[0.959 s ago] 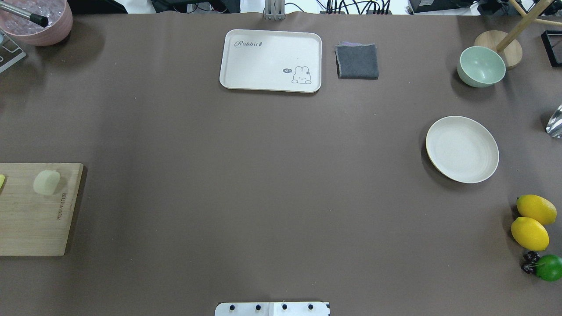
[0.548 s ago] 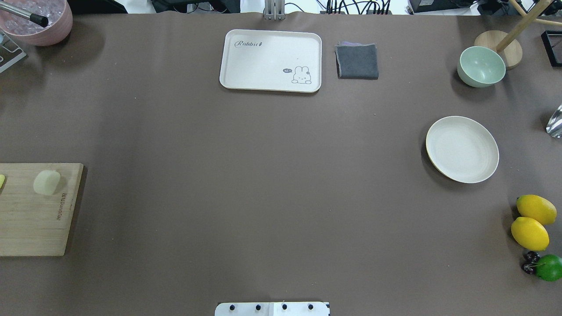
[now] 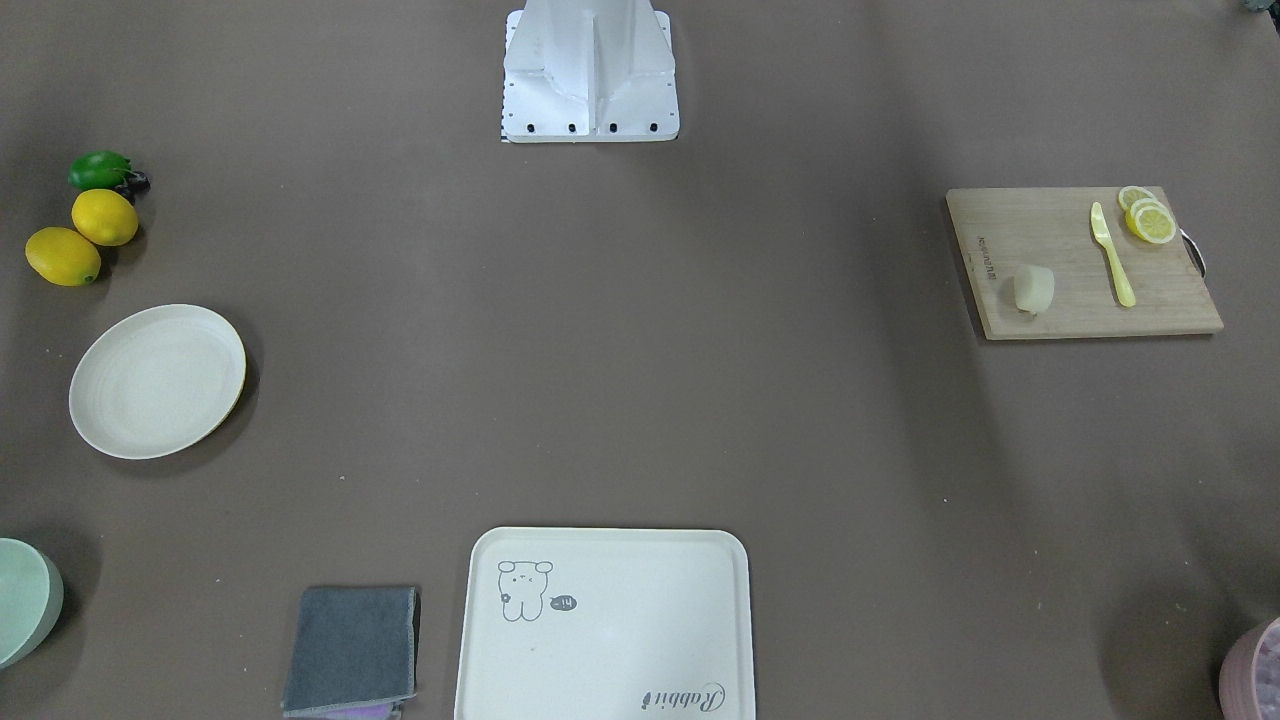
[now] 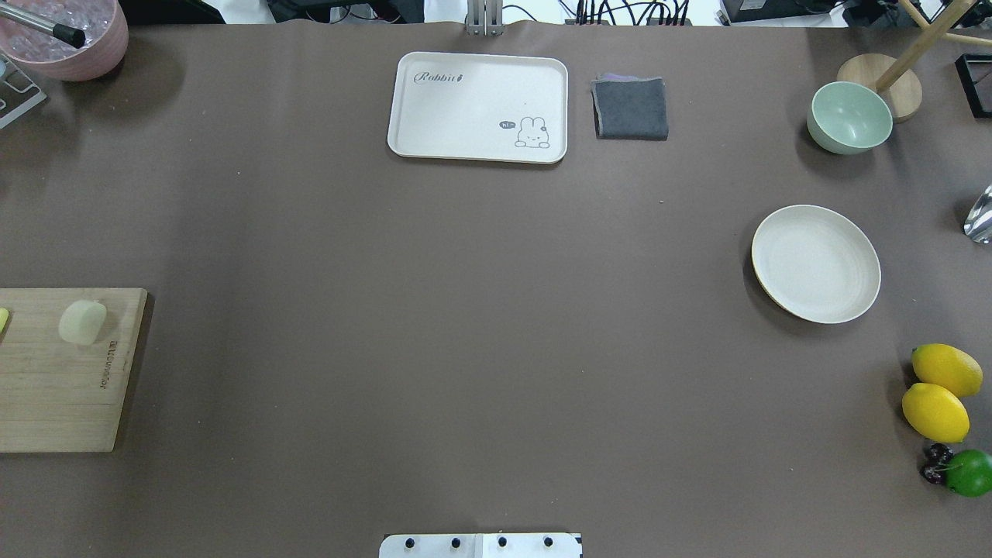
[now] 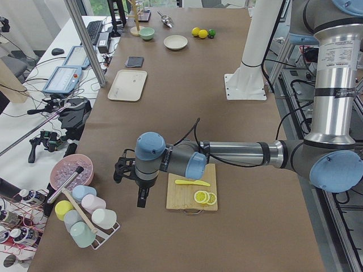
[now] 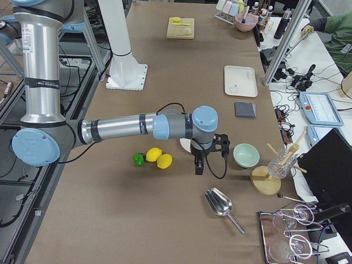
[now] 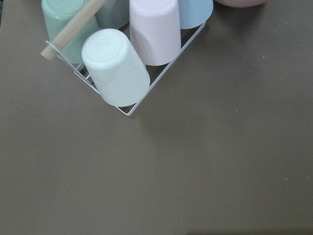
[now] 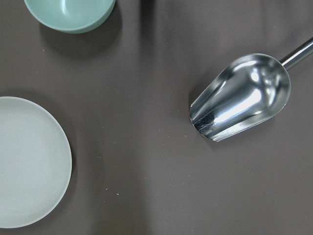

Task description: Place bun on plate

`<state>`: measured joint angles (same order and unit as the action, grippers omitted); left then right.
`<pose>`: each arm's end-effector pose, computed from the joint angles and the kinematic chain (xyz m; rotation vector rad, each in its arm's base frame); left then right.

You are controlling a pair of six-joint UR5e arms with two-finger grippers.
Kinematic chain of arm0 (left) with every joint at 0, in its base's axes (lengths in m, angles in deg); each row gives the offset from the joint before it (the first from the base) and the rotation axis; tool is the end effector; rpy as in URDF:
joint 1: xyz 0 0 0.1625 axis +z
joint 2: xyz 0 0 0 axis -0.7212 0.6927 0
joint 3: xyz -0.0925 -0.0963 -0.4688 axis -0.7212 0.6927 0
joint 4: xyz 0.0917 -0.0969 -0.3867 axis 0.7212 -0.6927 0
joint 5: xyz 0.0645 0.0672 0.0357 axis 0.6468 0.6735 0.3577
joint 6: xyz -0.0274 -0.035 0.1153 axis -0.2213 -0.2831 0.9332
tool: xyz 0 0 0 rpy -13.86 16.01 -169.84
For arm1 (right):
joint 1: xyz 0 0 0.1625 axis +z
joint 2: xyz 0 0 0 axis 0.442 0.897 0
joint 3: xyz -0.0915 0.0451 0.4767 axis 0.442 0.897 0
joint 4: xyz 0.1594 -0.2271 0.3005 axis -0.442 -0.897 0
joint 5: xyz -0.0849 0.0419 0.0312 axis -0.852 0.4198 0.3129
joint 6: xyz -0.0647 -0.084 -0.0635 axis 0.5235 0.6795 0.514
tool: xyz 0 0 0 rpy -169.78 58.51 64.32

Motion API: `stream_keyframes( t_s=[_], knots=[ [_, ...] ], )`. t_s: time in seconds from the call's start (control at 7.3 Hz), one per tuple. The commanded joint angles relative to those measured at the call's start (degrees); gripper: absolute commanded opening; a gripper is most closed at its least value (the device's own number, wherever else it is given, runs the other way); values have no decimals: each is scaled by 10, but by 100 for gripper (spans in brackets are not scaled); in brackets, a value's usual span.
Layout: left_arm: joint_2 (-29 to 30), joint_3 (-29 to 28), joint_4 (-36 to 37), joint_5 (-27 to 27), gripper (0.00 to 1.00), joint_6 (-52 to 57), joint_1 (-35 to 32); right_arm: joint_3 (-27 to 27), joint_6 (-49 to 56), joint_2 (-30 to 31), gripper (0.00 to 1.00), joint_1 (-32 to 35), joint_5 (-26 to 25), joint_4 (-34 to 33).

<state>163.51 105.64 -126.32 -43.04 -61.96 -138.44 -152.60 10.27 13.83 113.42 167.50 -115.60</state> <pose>-0.0722 -0.4991 0.7147 0.2168 0.7188 -0.0537 0.0229 -0.4747 0.6630 0.0290 -0.7839 0.0013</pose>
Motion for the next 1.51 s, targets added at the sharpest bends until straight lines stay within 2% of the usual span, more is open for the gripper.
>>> stream_keyframes(
  t_s=[0.0, 0.55, 0.82, 1.1, 1.23, 1.37],
  knots=[
    [2, 1, 1, 0, 98, 0, 1, 0, 0, -1, 100, 0, 0, 0],
    [5, 5, 0, -6, 98, 1, 1, -2, 0, -2, 100, -2, 2, 0],
    [7, 5, -9, -5, 98, 2, 1, -5, 0, -4, 100, -10, 19, 1],
    [-1, 4, -41, -5, 98, 3, 1, -5, -10, -37, 100, -47, 19, 3],
    [-14, 7, -68, -11, 98, 2, 1, -5, -78, -51, 100, -78, 19, 42],
    [-15, 5, -91, -13, 98, -1, 2, 1, -190, -54, 100, -132, 6, 129]
  ],
)
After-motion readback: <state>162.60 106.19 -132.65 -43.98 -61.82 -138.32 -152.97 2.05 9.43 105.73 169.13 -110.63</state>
